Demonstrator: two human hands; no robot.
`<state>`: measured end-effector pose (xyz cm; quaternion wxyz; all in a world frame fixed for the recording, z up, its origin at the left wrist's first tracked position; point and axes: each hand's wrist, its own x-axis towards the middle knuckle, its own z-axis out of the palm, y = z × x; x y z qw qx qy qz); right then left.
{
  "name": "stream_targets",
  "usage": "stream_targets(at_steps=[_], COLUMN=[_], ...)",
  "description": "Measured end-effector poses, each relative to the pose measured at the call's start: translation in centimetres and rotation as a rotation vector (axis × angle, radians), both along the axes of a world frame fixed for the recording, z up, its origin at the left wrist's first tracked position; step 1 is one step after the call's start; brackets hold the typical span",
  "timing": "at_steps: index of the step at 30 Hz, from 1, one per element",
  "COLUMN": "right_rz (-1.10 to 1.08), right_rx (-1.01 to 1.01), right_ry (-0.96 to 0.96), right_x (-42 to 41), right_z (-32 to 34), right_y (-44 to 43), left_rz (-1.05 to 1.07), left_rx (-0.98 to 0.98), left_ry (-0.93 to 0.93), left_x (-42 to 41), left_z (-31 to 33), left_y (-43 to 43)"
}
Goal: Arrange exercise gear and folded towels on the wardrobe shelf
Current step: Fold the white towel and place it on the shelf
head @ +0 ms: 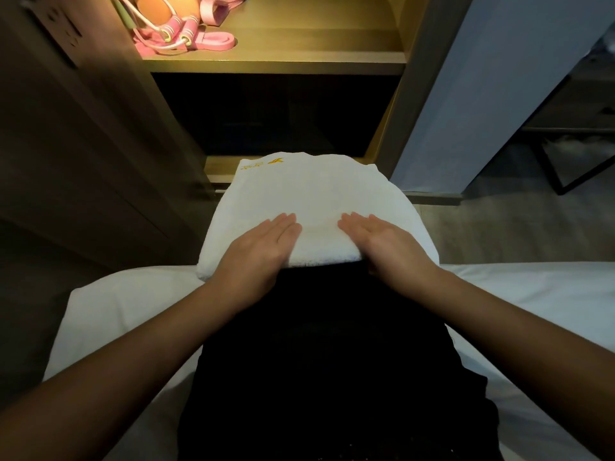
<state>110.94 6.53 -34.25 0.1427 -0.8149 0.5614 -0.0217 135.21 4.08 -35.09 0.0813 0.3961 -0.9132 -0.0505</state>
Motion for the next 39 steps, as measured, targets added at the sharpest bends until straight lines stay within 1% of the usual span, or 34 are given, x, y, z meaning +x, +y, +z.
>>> stream_targets(at_steps=[4,9,12,14,16,18,19,21,23,25,27,29,31,34,36,39], right_rz=[-0.029,-0.091,-0.13,-0.147,-0.154,-0.165,-0.184,-0.253,-0.317,-0.358,-0.342,-0.329,-0.355,-0.422,-0.495,-0.678], right_rx=[-0.005,-0.008,0.027,0.015,-0.015,-0.037,-0.048,-0.08,-0.113,-0.06,0.004,0.021,0.015,-0.031,-0.038,-0.043], right_ry=[0.018,-0.032,-0.044,-0.069,-0.112,-0.164,-0.209,-0.361,-0.546,-0.706,-0.821,-0.881,-0.929,-1.041,-1.094,-1.039], right_x=[-0.9,-3.3,-4.7,-5.7,-6.5,-7.2,-7.6,-8.5,-9.6,-10.4,-11.0,-11.4,-11.3,-10.6,-9.7,-8.2], right_z=[-0.6,-1.0,-1.8,-2.5,-3.2,-4.1,-4.6,-5.1,-4.8,-3.7,-2.6,-1.4,-0.3,0.8,1.1,1.2], right_y=[-0.5,-0.3,-0.1,-0.1,0.0,0.2,0.3,0.6,0.5,0.1,-0.1,-0.2,-0.2,-0.6,-1.1,-2.5], left_rz=[0.042,0.033,0.068,0.092,0.11,0.157,0.19,0.247,0.261,0.254,0.254,0.318,0.382,0.443,0.486,0.703], left_rx=[-0.008,-0.074,-0.082,-0.088,-0.097,-0.066,-0.041,0.007,0.071,0.19,0.353,0.51,0.569,0.694,0.793,0.883], left_ry=[0.019,0.025,0.03,0.047,0.067,0.103,0.128,0.185,0.281,0.428,0.541,0.625,0.735,1.04,1.178,1.204], left_x=[1.3,3.0,4.3,5.0,5.8,6.7,7.1,7.9,8.4,9.1,10.1,10.9,11.0,9.9,9.0,7.6], left_z=[-0.6,-1.3,-1.8,-2.0,-2.4,-2.8,-3.0,-3.2,-2.6,-1.4,0.1,1.6,2.4,3.1,3.3,3.5], left_y=[-1.1,-2.0,-2.2,-2.5,-2.7,-2.9,-2.9,-3.1,-3.5,-4.2,-5.0,-5.4,-5.7,-5.8,-6.3,-7.8])
